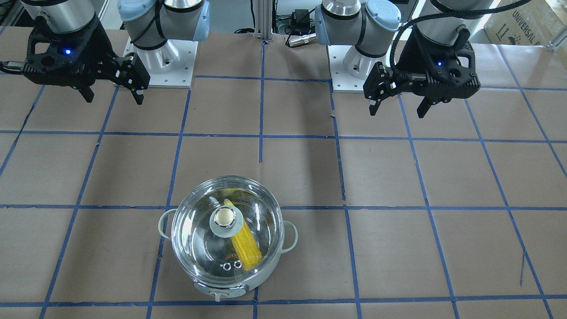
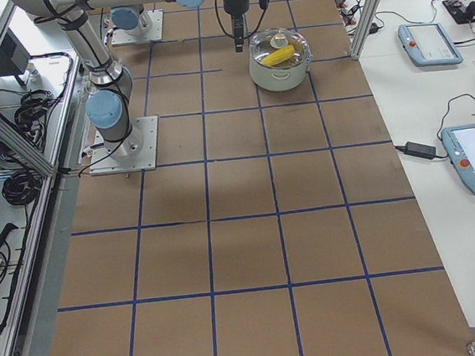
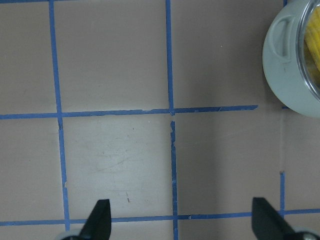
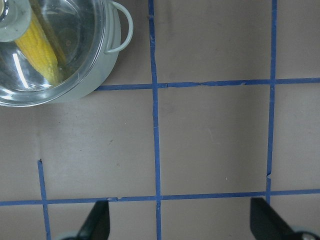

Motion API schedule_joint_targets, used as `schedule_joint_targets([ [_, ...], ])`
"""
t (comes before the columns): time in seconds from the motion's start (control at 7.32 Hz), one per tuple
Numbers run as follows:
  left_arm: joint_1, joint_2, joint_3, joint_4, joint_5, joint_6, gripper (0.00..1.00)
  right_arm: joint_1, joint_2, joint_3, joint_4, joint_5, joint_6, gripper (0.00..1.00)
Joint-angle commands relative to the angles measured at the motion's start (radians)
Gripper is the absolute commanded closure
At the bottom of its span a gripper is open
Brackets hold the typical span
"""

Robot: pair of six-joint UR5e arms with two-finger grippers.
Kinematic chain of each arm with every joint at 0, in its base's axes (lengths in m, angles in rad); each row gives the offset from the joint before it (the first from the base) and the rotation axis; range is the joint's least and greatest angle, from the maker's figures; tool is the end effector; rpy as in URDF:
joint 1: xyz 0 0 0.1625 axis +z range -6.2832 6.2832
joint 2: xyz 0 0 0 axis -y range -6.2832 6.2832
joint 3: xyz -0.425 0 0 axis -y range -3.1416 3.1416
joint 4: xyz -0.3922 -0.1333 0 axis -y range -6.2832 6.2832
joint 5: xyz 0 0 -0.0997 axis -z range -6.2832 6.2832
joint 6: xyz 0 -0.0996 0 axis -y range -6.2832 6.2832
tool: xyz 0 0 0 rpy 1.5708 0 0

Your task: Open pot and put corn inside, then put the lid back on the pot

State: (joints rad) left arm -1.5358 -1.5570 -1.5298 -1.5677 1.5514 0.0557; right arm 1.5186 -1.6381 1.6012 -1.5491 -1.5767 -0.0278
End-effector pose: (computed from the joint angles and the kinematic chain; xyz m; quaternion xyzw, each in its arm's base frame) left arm -0.1180 -0.4955 0.5153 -0.0106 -0.9995 0.0294 0.0084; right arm 0.1083 -0.4708 0.5029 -0.0122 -0.9999 0.0075 0.0033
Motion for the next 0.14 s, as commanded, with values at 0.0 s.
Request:
schedule_joint_targets([
  [0.0, 0.000, 0.000, -0.001, 0.005, -0.004, -0.004, 0.00, 0.000, -0.002, 0.000, 0.001, 0.000, -0.001, 0.01],
])
